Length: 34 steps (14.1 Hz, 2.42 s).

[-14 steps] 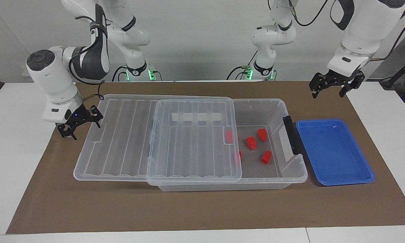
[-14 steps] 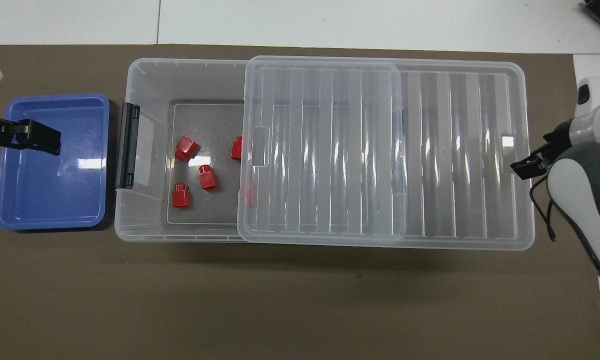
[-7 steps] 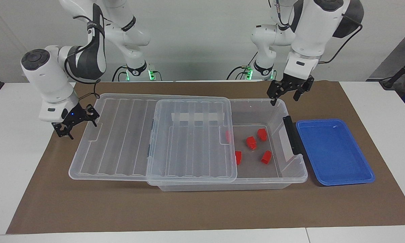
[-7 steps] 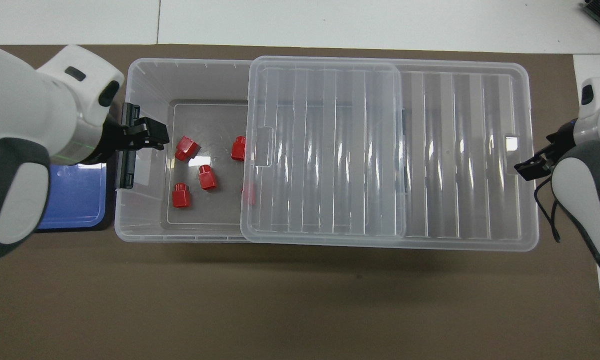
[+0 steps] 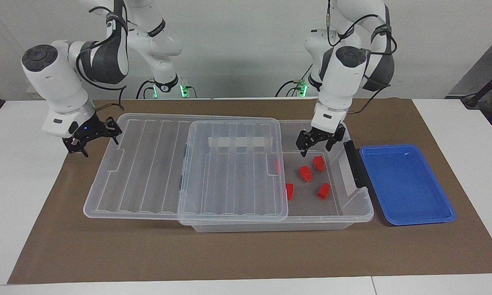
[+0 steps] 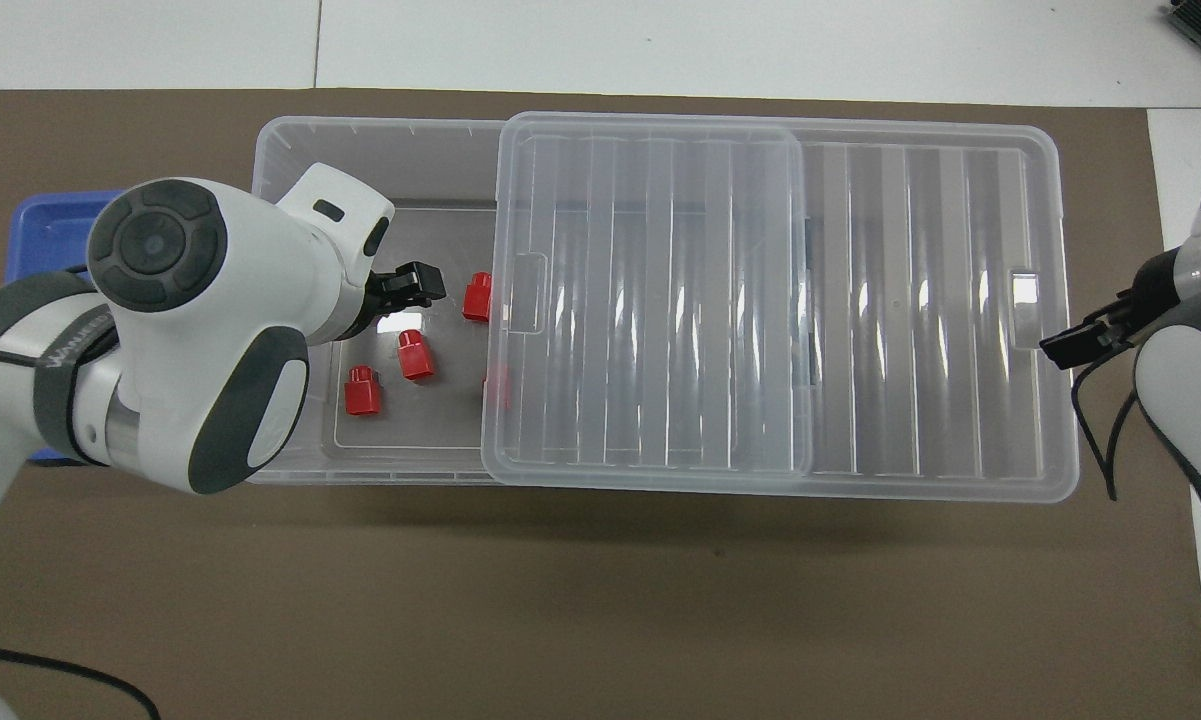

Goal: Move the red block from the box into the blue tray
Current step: 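Reach the left gripper into the box and grasp a red block, then carry the red block with the left gripper over the blue tray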

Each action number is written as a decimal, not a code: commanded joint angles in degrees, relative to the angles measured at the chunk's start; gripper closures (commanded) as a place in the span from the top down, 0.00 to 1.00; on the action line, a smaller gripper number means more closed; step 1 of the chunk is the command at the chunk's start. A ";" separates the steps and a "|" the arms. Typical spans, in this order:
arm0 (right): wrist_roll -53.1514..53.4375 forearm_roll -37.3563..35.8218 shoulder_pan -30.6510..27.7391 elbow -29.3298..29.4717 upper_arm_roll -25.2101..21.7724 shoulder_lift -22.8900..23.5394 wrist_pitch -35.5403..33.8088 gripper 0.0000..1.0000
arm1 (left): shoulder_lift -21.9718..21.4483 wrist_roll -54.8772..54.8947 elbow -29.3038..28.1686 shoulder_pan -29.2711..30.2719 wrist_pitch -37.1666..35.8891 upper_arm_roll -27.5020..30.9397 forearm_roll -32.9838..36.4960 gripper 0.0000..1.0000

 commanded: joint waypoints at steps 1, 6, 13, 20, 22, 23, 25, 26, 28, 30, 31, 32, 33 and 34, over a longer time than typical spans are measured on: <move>10.78 0.12 2.05 -0.83 0.34 -3.15 -2.81 1.00 | -1.64 1.35 -6.18 1.86 6.11 0.49 -0.93 1.00; 34.42 1.96 4.42 0.31 0.34 -4.65 -3.09 1.00 | 3.02 1.54 -9.26 1.26 11.39 0.49 -0.93 1.00; 41.31 2.93 6.19 9.54 0.34 -3.51 -6.95 1.00 | 7.41 -0.92 -10.68 -1.46 17.20 0.67 0.39 1.00; 41.84 3.02 6.01 18.77 0.25 -0.43 -16.18 1.00 | 8.21 -0.40 -11.82 -1.38 19.13 0.76 0.65 1.00; 41.84 3.02 5.93 19.04 0.25 -0.43 -18.63 1.00 | 8.21 -0.31 -12.43 -1.20 19.22 0.76 3.19 0.99; 41.84 3.37 5.75 19.21 0.25 -0.43 -20.12 1.00 | 8.21 -0.31 -12.87 -1.11 19.66 0.76 3.72 0.99; 41.84 3.46 5.49 18.52 0.16 -0.52 -20.05 1.00 | 8.21 -0.31 -13.23 -1.11 20.10 0.76 3.73 0.99; 41.84 3.46 5.57 18.16 0.16 -0.78 -19.70 1.00 | 8.21 -0.31 -13.31 -1.11 20.19 0.76 3.73 0.94; 41.84 3.46 6.01 17.63 0.16 -0.96 -19.17 1.00 | 8.21 -0.31 -13.32 -1.20 20.19 0.76 3.73 0.71; 41.23 3.54 6.01 17.54 0.25 -0.96 -19.17 1.00 | 8.21 -0.31 -13.23 -1.20 20.10 0.76 3.73 0.45; 41.23 3.55 6.10 17.54 0.25 -1.05 -19.26 1.00 | 8.21 -0.13 -13.05 -1.20 19.93 0.76 3.81 0.36; 41.23 3.55 6.01 17.54 0.25 -1.05 -19.26 1.00 | 8.21 -0.04 -12.79 -1.20 19.58 0.76 3.81 0.26; 41.23 3.55 6.01 17.54 0.25 -1.05 -19.17 1.00 | 8.21 0.04 -12.61 -1.20 19.31 0.76 3.81 0.16; 41.23 3.55 6.01 17.46 0.25 -1.05 -19.08 1.00 | 8.21 0.04 -12.09 -1.20 18.53 0.76 3.81 0.10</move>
